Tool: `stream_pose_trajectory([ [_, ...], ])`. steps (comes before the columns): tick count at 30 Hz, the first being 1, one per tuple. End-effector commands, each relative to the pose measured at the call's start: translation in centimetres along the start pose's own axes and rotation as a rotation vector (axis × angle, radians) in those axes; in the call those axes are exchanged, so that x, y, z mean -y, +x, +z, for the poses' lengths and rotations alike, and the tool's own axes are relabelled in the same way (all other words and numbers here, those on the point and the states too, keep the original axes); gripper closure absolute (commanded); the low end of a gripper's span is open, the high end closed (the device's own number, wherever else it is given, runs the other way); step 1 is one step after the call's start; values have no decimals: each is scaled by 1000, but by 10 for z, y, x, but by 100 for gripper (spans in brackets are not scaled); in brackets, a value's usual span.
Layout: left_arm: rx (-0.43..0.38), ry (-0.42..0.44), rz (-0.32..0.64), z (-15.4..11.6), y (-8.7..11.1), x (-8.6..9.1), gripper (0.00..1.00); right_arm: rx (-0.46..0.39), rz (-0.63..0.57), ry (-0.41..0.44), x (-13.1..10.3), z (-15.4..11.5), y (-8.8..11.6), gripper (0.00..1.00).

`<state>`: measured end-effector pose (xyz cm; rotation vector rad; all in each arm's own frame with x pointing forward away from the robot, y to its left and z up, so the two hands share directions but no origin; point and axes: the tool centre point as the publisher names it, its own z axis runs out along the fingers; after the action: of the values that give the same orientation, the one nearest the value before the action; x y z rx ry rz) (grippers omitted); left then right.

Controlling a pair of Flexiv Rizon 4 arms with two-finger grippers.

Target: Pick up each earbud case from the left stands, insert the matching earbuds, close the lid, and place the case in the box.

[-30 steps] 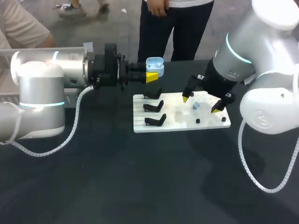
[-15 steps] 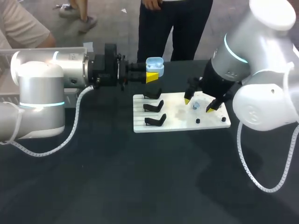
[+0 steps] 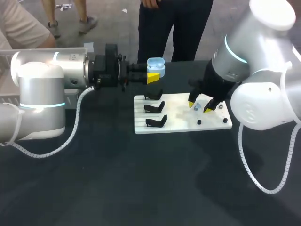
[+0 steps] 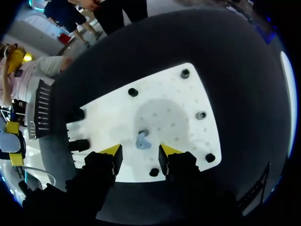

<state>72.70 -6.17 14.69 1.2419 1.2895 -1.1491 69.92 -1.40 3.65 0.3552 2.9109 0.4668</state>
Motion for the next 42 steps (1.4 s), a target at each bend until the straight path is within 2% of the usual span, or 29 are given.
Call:
stream_pose_trajectory([
  [1, 5, -7, 5, 0, 1, 2, 100, -9, -2, 2, -1, 4, -3, 52],
  [20, 5, -7, 5, 0, 1, 2, 100, -14, 14, -2, 1, 10, -5, 58],
  [24, 5, -7, 5, 0, 1, 2, 100, -17, 12, -1, 0, 11, -5, 63],
  [34, 5, -7, 5, 0, 1, 2, 100, -17, 10, 0, -1, 12, -8, 64],
  [42, 5, -7, 5, 0, 1, 2, 100, -18, 12, 4, -1, 12, -8, 70],
])
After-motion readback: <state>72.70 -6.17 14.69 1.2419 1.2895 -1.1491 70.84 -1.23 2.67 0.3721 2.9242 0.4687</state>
